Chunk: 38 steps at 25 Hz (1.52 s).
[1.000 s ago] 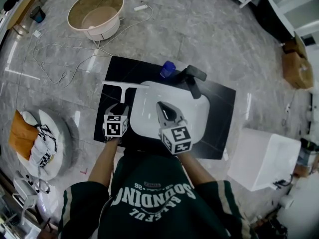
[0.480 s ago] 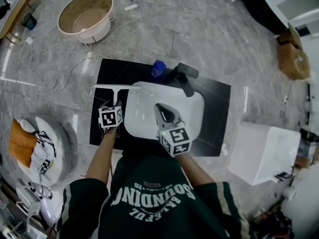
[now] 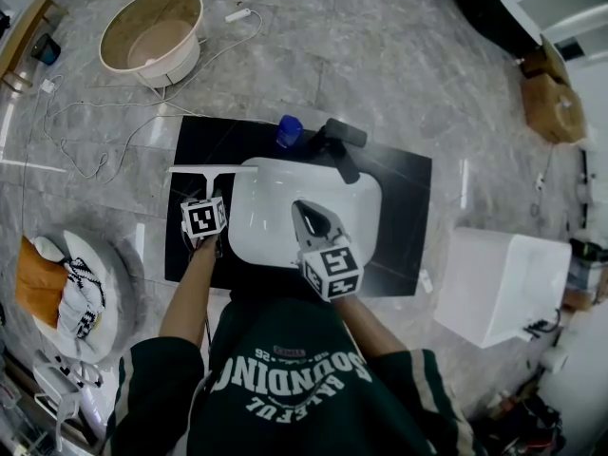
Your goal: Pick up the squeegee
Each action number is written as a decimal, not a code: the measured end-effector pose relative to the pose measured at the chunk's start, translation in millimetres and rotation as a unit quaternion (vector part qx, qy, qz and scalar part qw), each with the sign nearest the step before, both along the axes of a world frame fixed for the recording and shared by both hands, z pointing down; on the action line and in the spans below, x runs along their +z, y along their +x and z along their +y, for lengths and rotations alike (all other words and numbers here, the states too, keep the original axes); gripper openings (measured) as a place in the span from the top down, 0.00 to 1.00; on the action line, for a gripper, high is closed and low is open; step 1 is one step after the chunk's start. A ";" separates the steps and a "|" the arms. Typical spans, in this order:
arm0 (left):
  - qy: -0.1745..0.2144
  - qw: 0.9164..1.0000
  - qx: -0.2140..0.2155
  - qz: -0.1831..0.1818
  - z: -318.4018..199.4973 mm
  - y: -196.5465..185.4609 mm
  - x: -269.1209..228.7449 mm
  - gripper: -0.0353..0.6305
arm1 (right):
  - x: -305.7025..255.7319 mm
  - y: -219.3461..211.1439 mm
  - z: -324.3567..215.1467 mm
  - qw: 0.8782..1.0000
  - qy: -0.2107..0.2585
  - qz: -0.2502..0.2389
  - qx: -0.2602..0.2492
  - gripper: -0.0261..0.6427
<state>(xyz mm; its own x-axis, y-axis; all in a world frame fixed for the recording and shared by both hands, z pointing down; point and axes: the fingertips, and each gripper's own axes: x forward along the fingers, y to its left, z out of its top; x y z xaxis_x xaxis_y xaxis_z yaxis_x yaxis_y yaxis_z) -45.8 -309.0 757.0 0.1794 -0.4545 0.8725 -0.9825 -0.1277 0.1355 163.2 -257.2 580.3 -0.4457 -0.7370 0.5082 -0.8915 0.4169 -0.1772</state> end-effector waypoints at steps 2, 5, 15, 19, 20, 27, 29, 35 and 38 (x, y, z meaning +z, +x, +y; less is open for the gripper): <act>0.000 1.000 0.003 -0.003 -0.4 -0.3 0.0 0.74 | -1.0 3.6 -1.0 1.000 0.000 0.002 0.003 0.96; 0.005 1.000 0.013 -0.008 -1.4 -0.3 -0.3 0.80 | -2.4 9.1 -4.0 1.000 0.004 0.001 0.007 0.96; 0.009 0.999 0.030 0.002 7.9 0.6 -6.6 0.83 | -6.7 19.1 -0.9 1.000 0.008 0.003 0.021 0.96; 0.018 0.999 0.035 0.001 14.2 -3.3 -6.1 0.83 | -7.7 14.0 1.7 1.000 0.014 0.001 0.019 0.96; 0.022 0.999 0.035 0.001 15.1 -5.1 -8.0 0.83 | -8.9 11.6 2.4 1.000 0.016 0.000 0.017 0.96; 0.053 0.998 0.041 0.005 23.5 -15.4 -36.3 0.83 | -17.7 -5.8 11.9 1.000 0.023 -0.002 0.008 0.96; 0.065 0.997 0.044 0.005 25.8 -18.9 -46.0 0.83 | -19.4 -11.9 16.0 1.000 0.019 -0.001 0.004 0.96; 0.095 0.995 0.043 0.009 35.2 -31.0 -73.8 0.83 | -30.1 -20.7 15.1 0.999 0.043 -0.009 0.011 0.96; 0.106 0.993 0.043 0.018 43.7 -34.1 -86.2 0.83 | -35.5 -27.8 17.1 0.999 0.051 -0.006 0.008 0.96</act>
<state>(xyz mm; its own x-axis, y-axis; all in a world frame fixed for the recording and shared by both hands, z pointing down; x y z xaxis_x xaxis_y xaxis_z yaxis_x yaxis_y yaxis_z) -79.8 -265.3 670.8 0.2541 -0.6090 0.7514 -0.9619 -0.2401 0.1307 135.3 -240.1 544.8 -0.4391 -0.7916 0.4248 -0.8963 0.4186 -0.1463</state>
